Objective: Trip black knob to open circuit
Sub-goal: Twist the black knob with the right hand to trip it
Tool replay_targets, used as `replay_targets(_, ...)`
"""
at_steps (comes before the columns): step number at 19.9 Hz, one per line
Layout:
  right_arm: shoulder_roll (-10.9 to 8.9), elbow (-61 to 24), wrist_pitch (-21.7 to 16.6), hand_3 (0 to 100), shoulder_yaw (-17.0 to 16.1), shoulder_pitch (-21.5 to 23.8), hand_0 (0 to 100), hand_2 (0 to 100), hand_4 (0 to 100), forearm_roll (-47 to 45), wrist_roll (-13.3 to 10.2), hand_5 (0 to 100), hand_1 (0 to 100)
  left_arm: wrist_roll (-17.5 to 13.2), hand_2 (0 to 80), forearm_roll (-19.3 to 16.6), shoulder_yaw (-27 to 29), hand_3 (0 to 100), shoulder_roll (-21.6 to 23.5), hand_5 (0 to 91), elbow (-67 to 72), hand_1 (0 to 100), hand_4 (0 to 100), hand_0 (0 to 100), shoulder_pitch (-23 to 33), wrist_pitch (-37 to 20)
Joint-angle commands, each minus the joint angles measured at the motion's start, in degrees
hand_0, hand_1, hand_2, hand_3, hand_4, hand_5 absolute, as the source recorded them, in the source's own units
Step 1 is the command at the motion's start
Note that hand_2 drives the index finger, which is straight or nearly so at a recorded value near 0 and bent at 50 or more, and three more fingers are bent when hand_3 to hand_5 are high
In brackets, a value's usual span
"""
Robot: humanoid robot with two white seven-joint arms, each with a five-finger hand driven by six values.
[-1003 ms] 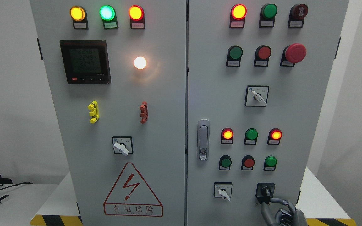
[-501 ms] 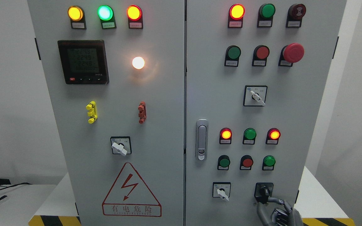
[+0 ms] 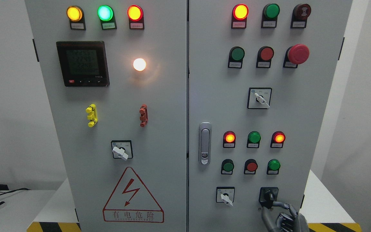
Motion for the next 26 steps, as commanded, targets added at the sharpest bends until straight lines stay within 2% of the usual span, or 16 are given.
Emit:
replay_targets(1,0.55,-0.2,0.0,100,1.9,0.1,32,43,100,-0.1,0.7,94,73,0.0,0.0,-1.8,0.0,0,0.0,0.0,0.0,39,0,12,0.0,0.0)
replay_targets(12,0.64,0.2,0.4,100,2.4,0.0,32,44,100,-0.5,0.7,94,73,0.0,0.0,-1.8,0.0,0,0.0,0.0,0.0,39,0,12,0.0,0.0)
replay_targets(15,1.43,0.2,0.5,100,3.0,-0.1,32,44,100,-0.5,0.8,94,73,0.0,0.0,-1.8,0.0,0,0.0,0.0,0.0,39,0,12,0.0,0.0)
replay_targets(19,1.60,0.1,0.3,100,3.2,-0.1,32,44,100,-0.5,2.6,94,73,0.0,0.0,-1.8,0.0,0,0.0,0.0,0.0,39,0,12,0.0,0.0)
replay_targets(26,1.61,-0.1,0.0,100,3.3,-0.1,32,44,100,-0.5,2.7,93,73,0.0,0.0,-1.8,0.0,0,0.0,0.0,0.0,39,0,12,0.0,0.0)
